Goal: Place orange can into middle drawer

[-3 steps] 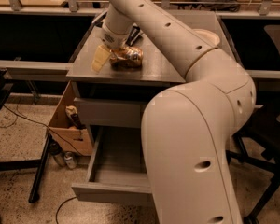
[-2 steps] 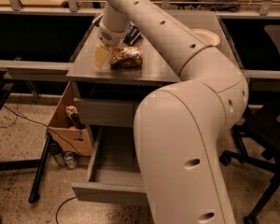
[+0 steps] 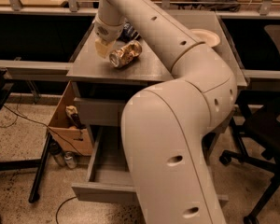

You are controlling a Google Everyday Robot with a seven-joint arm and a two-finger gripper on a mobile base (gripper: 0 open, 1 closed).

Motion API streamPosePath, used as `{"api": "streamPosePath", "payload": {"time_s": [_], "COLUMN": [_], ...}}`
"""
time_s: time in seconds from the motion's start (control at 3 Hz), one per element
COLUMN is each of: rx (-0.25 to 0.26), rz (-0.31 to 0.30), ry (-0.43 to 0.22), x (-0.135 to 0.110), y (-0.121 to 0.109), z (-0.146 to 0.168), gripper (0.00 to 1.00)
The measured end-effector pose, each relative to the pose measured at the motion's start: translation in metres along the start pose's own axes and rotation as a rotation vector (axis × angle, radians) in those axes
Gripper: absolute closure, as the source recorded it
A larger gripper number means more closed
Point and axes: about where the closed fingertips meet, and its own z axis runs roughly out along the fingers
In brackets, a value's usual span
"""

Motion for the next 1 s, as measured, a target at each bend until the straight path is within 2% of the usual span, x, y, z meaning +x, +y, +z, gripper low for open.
{"api": "streamPosePath", "payload": {"time_s": [0.33,1.0], "rx": [0.011,0.031], "rz": [-0.01,-0.003], "ry": [0.003,-0.007], "x": [-0.008,-0.019], "y": [-0.006,-0.015], "z": [-0.003,-0.008], "gripper": [1.0,0.6]}}
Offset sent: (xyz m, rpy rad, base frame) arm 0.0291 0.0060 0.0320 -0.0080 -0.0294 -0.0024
